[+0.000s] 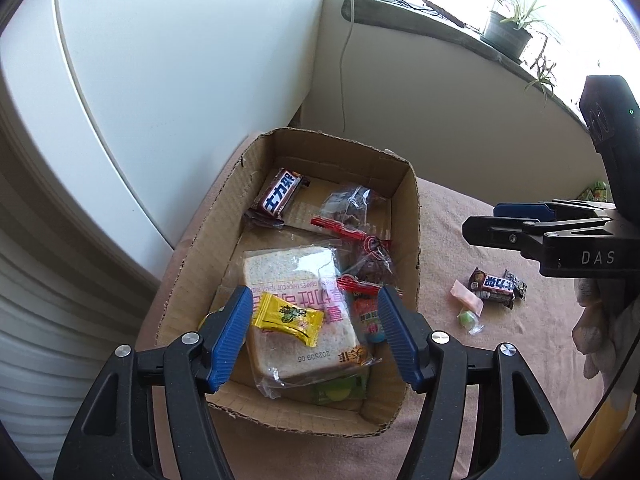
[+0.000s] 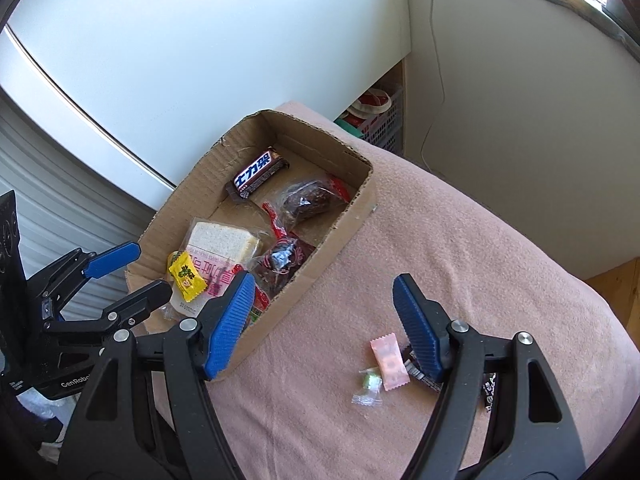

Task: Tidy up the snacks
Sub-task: 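Move the right tool to the black-patterned candy while the left tool approaches the clear green candy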

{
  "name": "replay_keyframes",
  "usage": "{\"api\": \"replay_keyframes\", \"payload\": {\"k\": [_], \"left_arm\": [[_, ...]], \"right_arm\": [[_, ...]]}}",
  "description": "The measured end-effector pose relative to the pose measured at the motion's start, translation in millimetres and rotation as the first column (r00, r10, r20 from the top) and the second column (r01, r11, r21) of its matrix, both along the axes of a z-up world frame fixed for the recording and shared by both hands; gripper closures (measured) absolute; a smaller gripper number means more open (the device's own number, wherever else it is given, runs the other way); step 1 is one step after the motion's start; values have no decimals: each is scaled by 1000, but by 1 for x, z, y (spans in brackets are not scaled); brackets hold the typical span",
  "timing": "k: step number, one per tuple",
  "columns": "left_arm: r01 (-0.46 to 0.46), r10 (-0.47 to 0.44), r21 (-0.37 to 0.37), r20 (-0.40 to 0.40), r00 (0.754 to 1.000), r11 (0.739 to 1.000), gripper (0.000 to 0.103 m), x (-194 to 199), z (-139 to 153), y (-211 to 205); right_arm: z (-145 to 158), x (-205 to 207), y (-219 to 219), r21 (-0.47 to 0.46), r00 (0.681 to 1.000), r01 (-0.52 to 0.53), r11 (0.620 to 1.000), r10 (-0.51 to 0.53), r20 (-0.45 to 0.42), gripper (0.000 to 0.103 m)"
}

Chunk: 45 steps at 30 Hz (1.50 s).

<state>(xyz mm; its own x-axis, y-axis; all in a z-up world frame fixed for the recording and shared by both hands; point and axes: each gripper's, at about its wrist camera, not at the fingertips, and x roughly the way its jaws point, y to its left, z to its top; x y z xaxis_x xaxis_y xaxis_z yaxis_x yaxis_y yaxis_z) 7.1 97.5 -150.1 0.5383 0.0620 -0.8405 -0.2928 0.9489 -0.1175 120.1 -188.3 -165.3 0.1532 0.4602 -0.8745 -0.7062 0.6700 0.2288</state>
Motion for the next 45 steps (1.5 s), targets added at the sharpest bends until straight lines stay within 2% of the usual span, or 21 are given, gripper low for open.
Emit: {"api": "replay_keyframes", "payload": {"k": [7,15,22,26,28,30,31,33,42,45], "left_arm": [[77,-77,-23,3,997,997,39,15,0,-28],[178,-178,-70,8,984,981,39,29,-2,-68],[267,-270,-119,-14,963,956,39,37,-14,-105],[300,-311,-159,-46,949,940,51,43,-26,-125],[306,-322,-173,-70,944,936,52,47,-34,-133],[296,-317,-189,-93,944,936,53,51,-42,-138],[290,-313,-195,-102,944,937,55,53,-46,-139],[279,-306,-203,-118,945,939,58,57,-52,-142],[261,-294,-202,-159,942,944,62,67,-67,-149],[256,-290,-196,-168,942,947,62,69,-72,-147]], "right_arm": [[3,14,-52,-18,996,89,996,-89,20,29],[-10,31,-111,-36,986,168,985,-169,-14,29],[-29,28,-138,-96,990,140,985,-142,-12,29],[-44,27,-148,-130,993,115,985,-119,-26,29],[-52,27,-151,-143,994,100,985,-106,-33,29],[-59,28,-155,-154,994,91,984,-98,-40,32],[-62,29,-157,-156,994,88,984,-97,-49,39],[-69,32,-159,-161,994,81,984,-92,-64,44],[-83,32,-145,-214,999,-16,977,8,-37,45],[-91,34,-141,-237,999,-32,971,22,-41,53]]}}
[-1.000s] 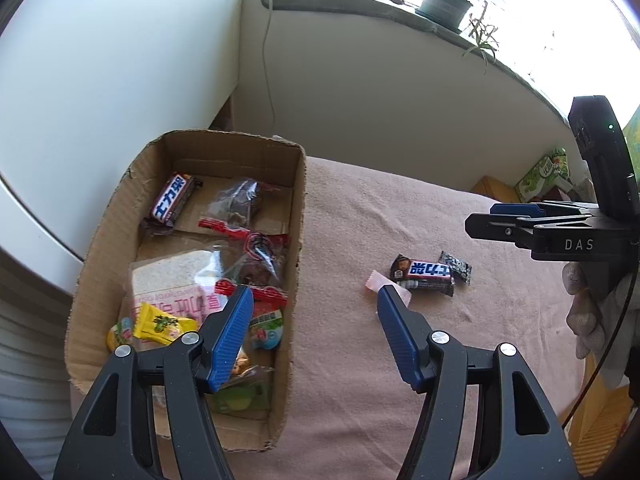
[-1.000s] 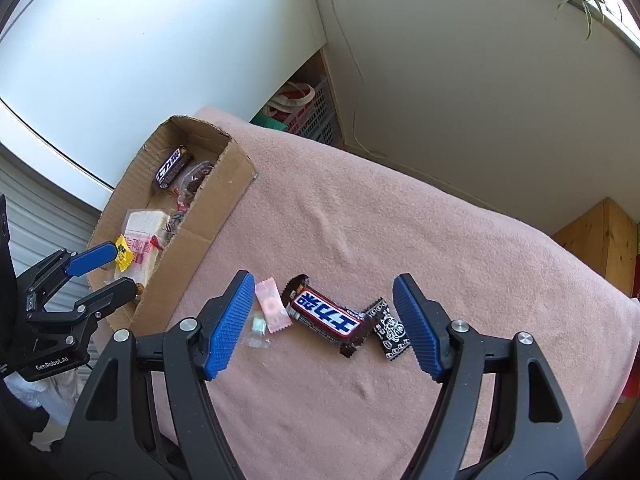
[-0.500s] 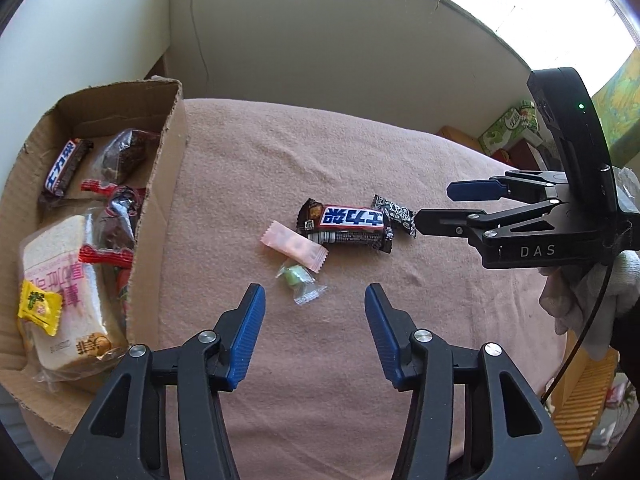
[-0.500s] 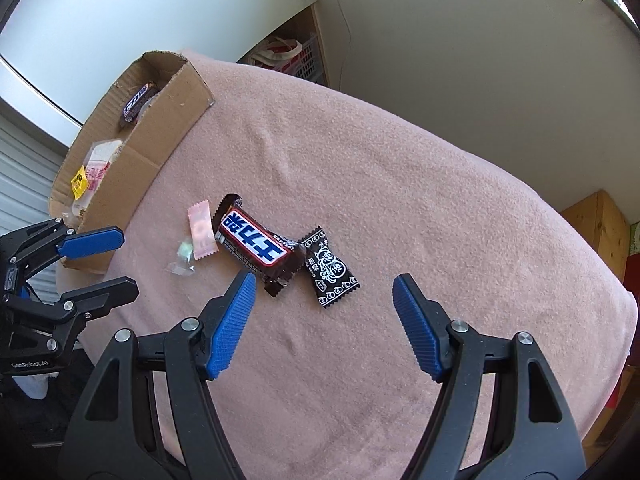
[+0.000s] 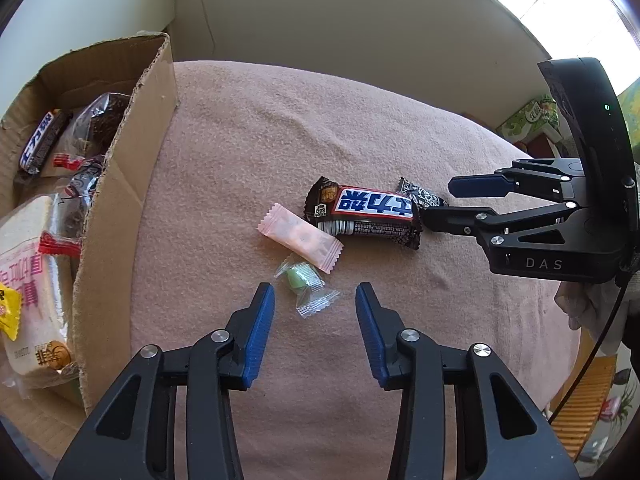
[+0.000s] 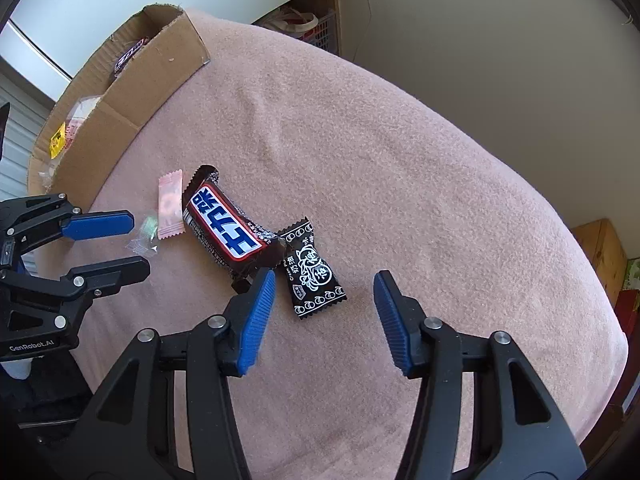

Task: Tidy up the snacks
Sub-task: 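Move the right tool to the black-patterned candy while the left tool approaches the clear green candy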

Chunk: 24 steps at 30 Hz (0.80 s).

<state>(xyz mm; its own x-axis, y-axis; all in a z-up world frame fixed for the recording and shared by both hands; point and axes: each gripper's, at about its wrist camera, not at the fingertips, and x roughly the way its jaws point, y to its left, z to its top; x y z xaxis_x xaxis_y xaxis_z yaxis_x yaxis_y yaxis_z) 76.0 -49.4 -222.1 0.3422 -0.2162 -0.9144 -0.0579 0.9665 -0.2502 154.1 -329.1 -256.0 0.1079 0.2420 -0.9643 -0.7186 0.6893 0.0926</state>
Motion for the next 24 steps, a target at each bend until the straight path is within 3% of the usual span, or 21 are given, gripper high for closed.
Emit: {"api": "replay_keyframes", "payload": {"k": [5,11,22,24], "left_arm": [[1,-1,13,-7,1000,1000,65,5,-5,-4],[5,-5,29,-3,1000,1000,80,14,-11,-13],[8,-8,18,11,1000,1000,81,14,-11,-12],[8,-8,16,13,1000,1000,81,12,-9,-9]], "right_arm": [[-5,-2,5,-18,1000,-15,1000,15,5,55],[-7,-1,14,-32,999,-26,999,27,25,55],[-10,2,32,-56,997,-61,997,64,47,55],[-13,3,39,-50,997,-67,997,69,46,61]]}}
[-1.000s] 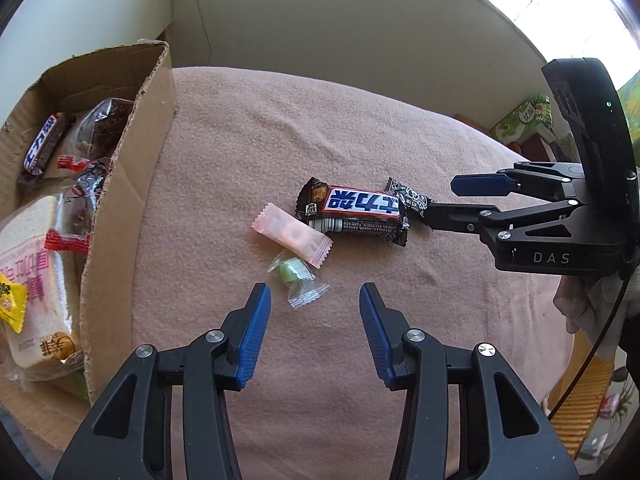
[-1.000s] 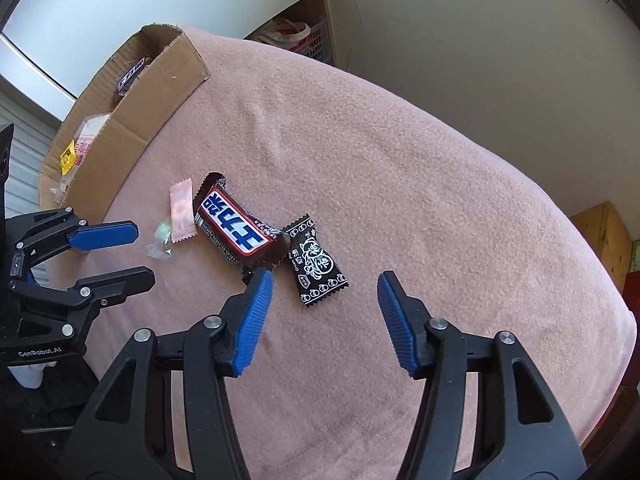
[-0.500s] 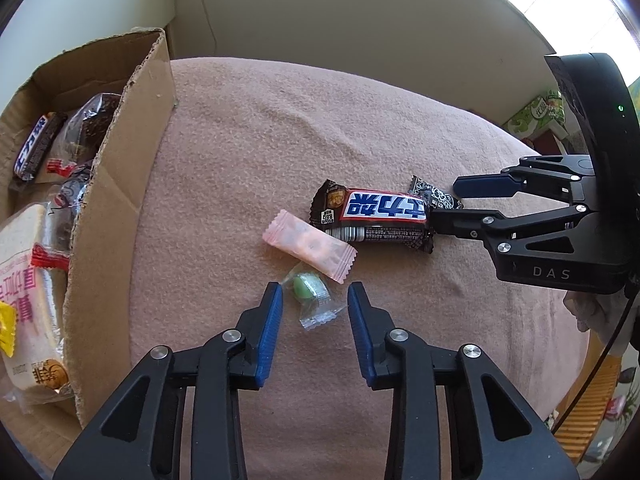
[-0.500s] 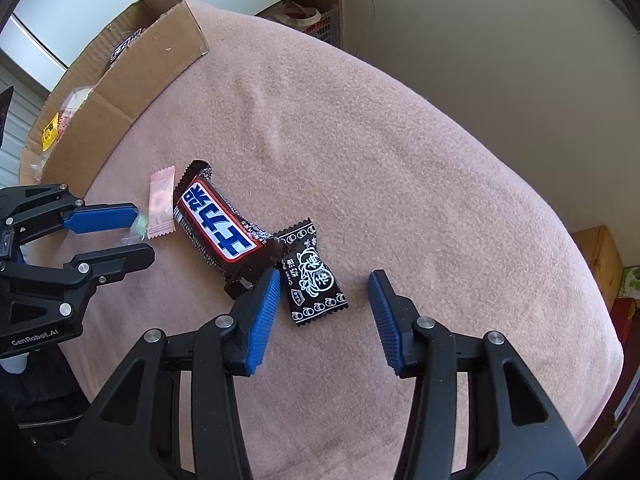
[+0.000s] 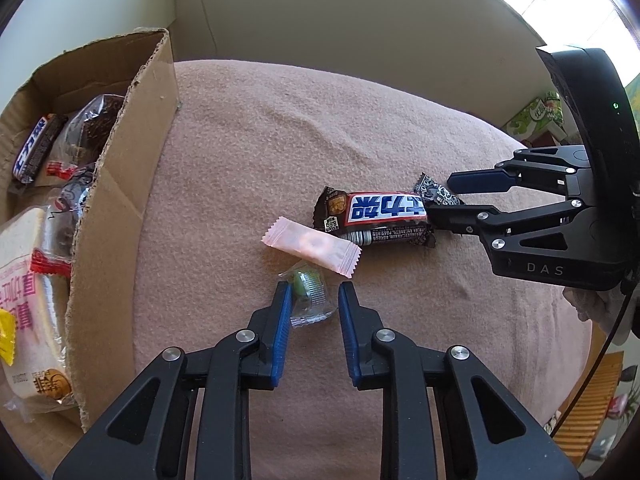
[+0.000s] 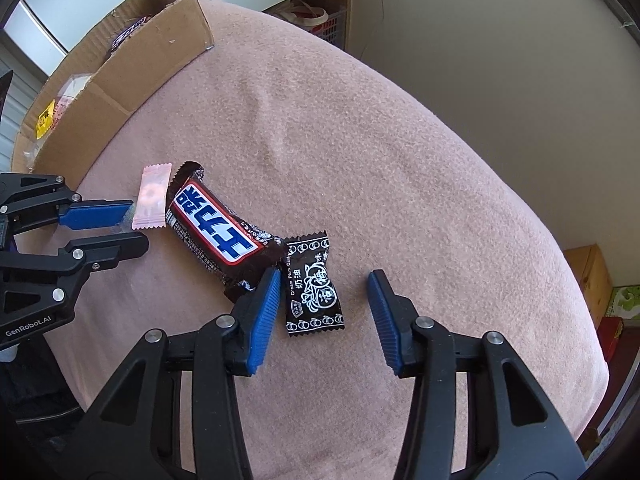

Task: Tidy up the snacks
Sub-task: 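Move the right tool to the black-patterned candy while the left tool approaches the clear green candy, then close the right tool on the black-patterned candy while the left tool closes on the green candy, then carry both candies over the box, lower them in and open both tools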

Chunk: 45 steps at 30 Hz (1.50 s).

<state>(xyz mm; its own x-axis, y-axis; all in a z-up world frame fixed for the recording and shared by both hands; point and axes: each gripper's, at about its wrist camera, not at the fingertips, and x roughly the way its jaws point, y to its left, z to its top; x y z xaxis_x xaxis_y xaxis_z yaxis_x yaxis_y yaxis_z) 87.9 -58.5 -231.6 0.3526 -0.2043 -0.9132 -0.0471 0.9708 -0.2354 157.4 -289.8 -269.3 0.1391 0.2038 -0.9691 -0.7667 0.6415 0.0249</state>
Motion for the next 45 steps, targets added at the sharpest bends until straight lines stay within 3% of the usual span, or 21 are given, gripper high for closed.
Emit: {"api": "replay_keyframes", "payload": {"k": [3,16,25,34,45], "left_arm": [[-1,1,-5,2,1000,1000,81,-4,2,7],[-7,8,-36,23,1000,999,81,-23,14,20],[-20,23,-35,95,995,999,81,-41,45,36],[-85,93,-52,168,981,995,81,-61,73,72],[-209,211,-31,207,955,977,81,-88,88,118]], "right_arm": [[-1,4,3,7,1000,8,1000,-8,2,78],[1,-10,-33,75,993,119,990,-116,-36,78],[25,-29,-48,130,982,188,974,-186,-28,78],[74,-47,-14,209,988,153,966,-157,4,78],[102,-64,58,261,998,34,965,-46,41,78]]}}
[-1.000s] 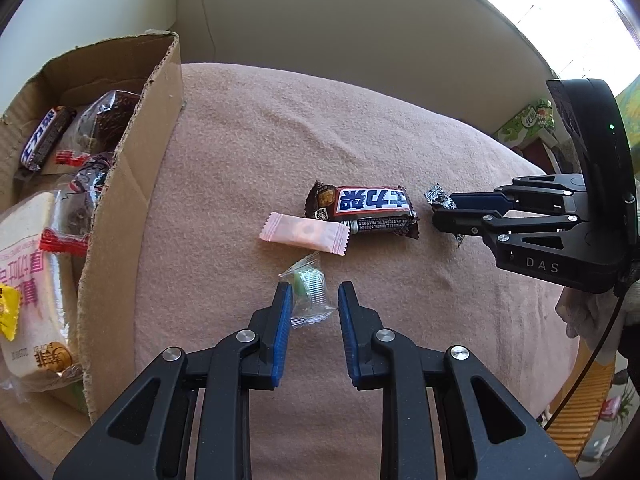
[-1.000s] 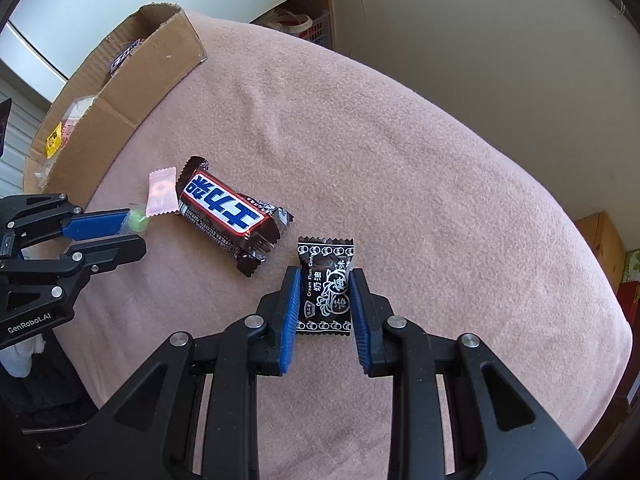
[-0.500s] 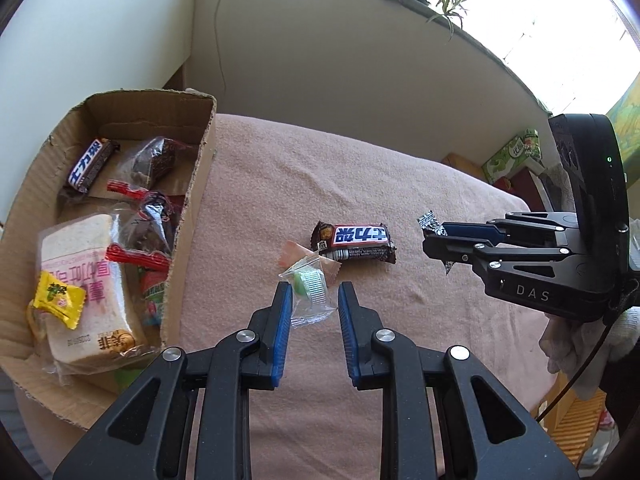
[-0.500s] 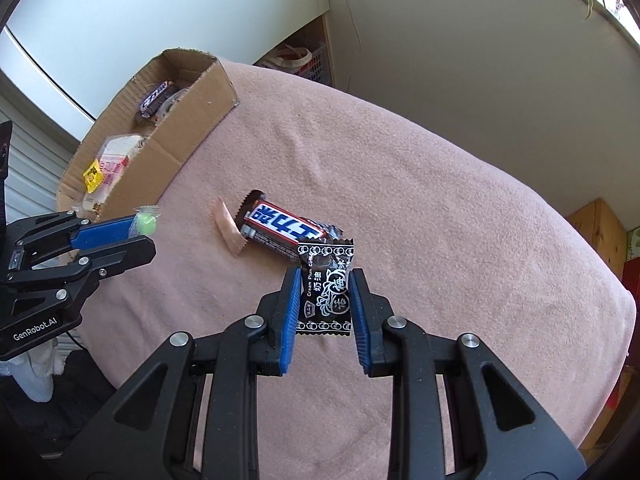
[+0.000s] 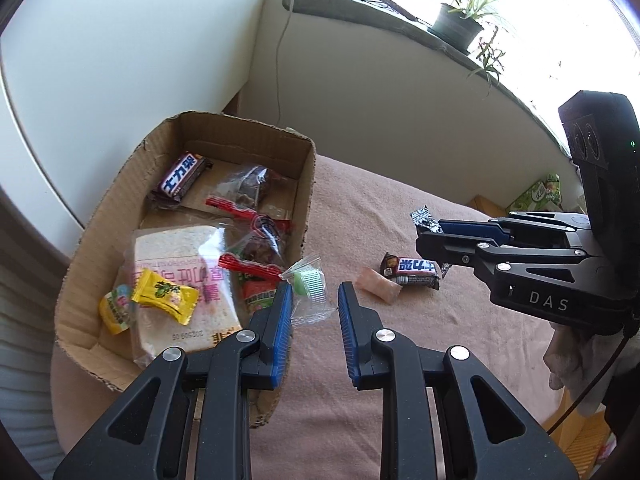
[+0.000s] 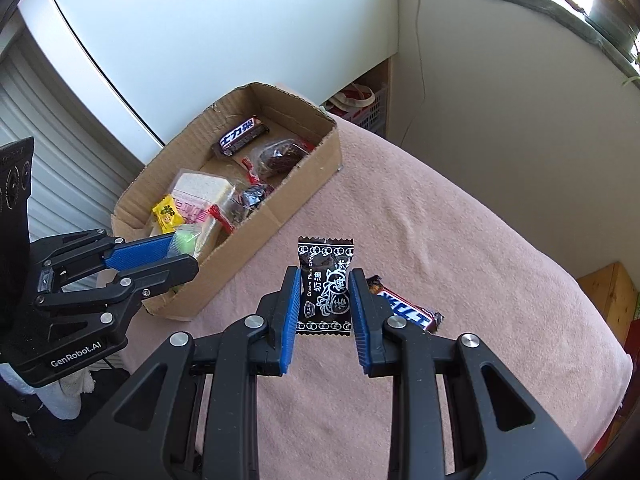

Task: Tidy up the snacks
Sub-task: 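Carry both candies over the box, lower them in and open both tools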

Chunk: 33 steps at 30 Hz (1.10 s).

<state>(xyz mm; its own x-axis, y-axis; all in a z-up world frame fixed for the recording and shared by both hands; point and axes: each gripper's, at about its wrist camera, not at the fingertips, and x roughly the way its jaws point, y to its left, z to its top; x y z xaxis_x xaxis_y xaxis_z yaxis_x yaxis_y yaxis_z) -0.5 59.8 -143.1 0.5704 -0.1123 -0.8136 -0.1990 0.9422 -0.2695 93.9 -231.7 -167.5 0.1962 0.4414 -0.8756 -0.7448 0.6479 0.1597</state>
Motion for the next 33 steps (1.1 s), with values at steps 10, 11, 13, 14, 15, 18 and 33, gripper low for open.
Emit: {"api": "replay_keyframes", "payload": {"k": [10,11,13,14,15,18,33], "left_arm": [[-126,126,-9,-15,992,992,81,-19,-12,37],[-135,134,-8,-18,991,991,81,-20,-13,41],[-153,153,-3,-21,988,988,81,-22,-15,48],[-162,162,-2,-22,986,987,81,-23,-15,51],[-172,172,-1,-22,985,985,81,-24,-16,55],[-195,195,-1,-22,981,981,81,-28,-16,63],[-215,215,20,-27,976,976,81,-28,-18,73]], "right_arm": [[5,-10,57,4,996,-84,996,84,12,78],[5,-11,61,3,996,-88,996,88,11,78],[4,-12,69,-1,995,-97,995,97,12,78],[4,-13,73,-4,995,-102,995,102,12,78],[2,-14,77,-6,994,-107,994,107,11,78],[-1,-17,88,-13,993,-121,993,121,8,78],[-24,-23,120,-38,989,-149,988,148,-30,78]]}}
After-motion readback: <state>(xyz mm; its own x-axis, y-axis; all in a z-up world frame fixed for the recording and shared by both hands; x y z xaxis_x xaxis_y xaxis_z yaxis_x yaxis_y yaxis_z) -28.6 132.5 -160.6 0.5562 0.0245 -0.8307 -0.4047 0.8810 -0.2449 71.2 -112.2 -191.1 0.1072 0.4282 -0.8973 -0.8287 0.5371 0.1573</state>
